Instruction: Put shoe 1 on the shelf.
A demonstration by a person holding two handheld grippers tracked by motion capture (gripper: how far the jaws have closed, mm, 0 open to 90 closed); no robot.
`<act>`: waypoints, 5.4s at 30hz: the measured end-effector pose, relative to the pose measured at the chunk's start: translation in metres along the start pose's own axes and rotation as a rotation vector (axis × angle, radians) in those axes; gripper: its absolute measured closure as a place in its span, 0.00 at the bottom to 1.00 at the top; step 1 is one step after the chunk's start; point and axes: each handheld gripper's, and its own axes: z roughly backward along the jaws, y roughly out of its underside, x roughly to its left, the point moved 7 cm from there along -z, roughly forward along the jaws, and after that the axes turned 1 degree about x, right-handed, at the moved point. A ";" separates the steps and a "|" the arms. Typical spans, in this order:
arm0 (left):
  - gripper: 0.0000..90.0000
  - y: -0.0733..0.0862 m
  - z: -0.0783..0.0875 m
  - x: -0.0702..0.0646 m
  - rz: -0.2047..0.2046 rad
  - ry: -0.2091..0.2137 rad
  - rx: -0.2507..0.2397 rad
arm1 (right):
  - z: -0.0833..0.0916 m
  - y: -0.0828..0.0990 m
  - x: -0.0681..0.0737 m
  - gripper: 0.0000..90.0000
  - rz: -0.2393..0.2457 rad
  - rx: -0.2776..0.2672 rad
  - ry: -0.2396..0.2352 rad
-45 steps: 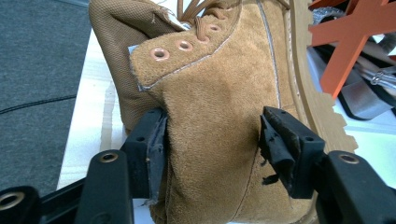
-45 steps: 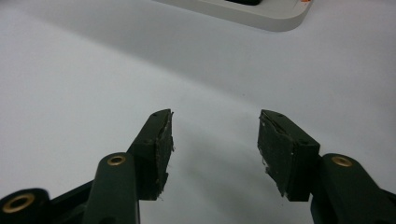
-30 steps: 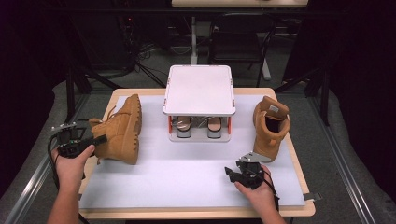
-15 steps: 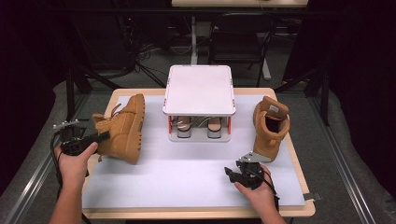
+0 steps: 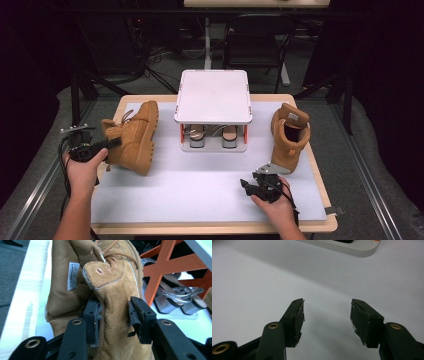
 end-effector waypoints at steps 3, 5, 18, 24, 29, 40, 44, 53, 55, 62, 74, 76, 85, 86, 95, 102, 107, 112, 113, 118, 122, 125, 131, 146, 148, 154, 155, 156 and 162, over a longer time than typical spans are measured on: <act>0.73 -0.002 0.000 -0.001 0.005 0.005 0.005 | 0.000 0.000 0.000 0.49 0.000 0.000 0.000; 0.76 -0.004 0.000 -0.003 0.011 0.015 0.002 | 0.000 0.000 0.000 0.49 0.001 0.000 0.000; 0.88 -0.014 -0.007 -0.032 -0.031 0.045 0.027 | 0.001 0.000 -0.001 0.49 -0.001 -0.003 -0.002; 0.89 -0.018 -0.009 -0.042 -0.063 0.021 0.073 | 0.001 0.000 -0.002 0.49 -0.004 -0.008 0.000; 0.90 -0.017 -0.008 -0.048 -0.081 -0.010 0.100 | 0.001 0.000 -0.002 0.49 -0.009 -0.009 -0.003; 0.90 -0.020 -0.024 -0.081 -0.171 -0.034 0.217 | 0.001 -0.001 -0.001 0.49 -0.011 -0.011 -0.005; 0.90 -0.019 -0.030 -0.090 -0.184 -0.027 0.254 | 0.001 0.000 -0.002 0.49 -0.010 -0.008 -0.003; 0.89 -0.018 -0.048 -0.113 -0.227 -0.024 0.345 | 0.001 -0.001 -0.001 0.49 -0.010 -0.011 -0.007; 0.89 -0.018 -0.051 -0.117 -0.241 -0.032 0.359 | 0.001 0.000 -0.001 0.49 -0.011 -0.010 -0.006; 0.88 -0.013 -0.060 -0.125 -0.225 -0.008 0.440 | 0.002 -0.001 -0.002 0.49 -0.013 -0.011 -0.007; 0.87 -0.006 -0.073 -0.143 -0.273 -0.050 0.574 | 0.002 0.000 0.001 0.49 -0.009 -0.011 -0.010; 0.86 -0.005 -0.074 -0.143 -0.266 -0.048 0.593 | 0.002 0.000 0.000 0.49 -0.011 -0.010 -0.007; 0.77 -0.006 -0.076 -0.143 -0.231 -0.068 0.654 | 0.004 -0.001 0.000 0.49 -0.013 -0.017 -0.008; 0.77 -0.006 -0.077 -0.144 -0.236 -0.078 0.660 | 0.003 -0.001 0.000 0.49 -0.012 -0.017 -0.009; 0.68 -0.008 -0.078 -0.150 -0.302 -0.159 0.715 | 0.003 -0.001 0.000 0.49 -0.011 -0.014 -0.005; 0.67 -0.015 -0.075 -0.150 -0.295 -0.186 0.740 | 0.004 -0.002 0.001 0.50 0.040 -0.012 0.037; 0.64 -0.019 -0.072 -0.152 -0.265 -0.192 0.749 | 0.005 -0.002 0.000 0.50 -0.018 -0.011 -0.001; 0.64 -0.026 -0.067 -0.154 -0.258 -0.195 0.739 | 0.006 -0.001 -0.002 0.49 -0.046 0.002 -0.003; 0.64 -0.027 -0.066 -0.154 -0.257 -0.196 0.735 | 0.007 -0.001 -0.002 0.50 -0.045 0.003 -0.002; 0.67 -0.034 -0.060 -0.154 -0.260 -0.214 0.727 | 0.006 -0.001 -0.003 0.49 -0.049 0.005 -0.001; 0.66 -0.043 -0.052 -0.151 -0.265 -0.236 0.710 | 0.006 -0.001 -0.004 0.49 -0.055 0.006 0.000; 0.64 -0.048 -0.047 -0.145 -0.255 -0.252 0.702 | 0.006 0.000 -0.004 0.49 -0.064 0.004 -0.004; 0.62 -0.055 -0.037 -0.126 -0.231 -0.295 0.718 | 0.005 0.001 -0.004 0.49 -0.070 0.009 -0.007; 0.61 -0.035 -0.047 -0.089 -0.158 -0.306 0.782 | 0.003 0.002 -0.005 0.49 -0.063 0.018 -0.008; 0.62 -0.030 -0.052 -0.087 -0.152 -0.304 0.786 | 0.003 0.002 -0.005 0.49 -0.062 0.020 -0.008; 0.65 -0.020 -0.063 -0.084 -0.158 -0.309 0.812 | 0.002 0.002 -0.004 0.49 -0.064 0.021 -0.011; 0.66 -0.018 -0.065 -0.083 -0.156 -0.307 0.817 | 0.003 0.002 -0.004 0.49 -0.061 0.024 -0.014; 0.67 -0.017 -0.066 -0.082 -0.157 -0.307 0.820 | 0.003 0.002 -0.004 0.49 -0.061 0.024 -0.014; 0.74 -0.009 -0.075 -0.078 -0.132 -0.299 0.827 | 0.003 0.002 -0.004 0.49 -0.068 0.020 -0.013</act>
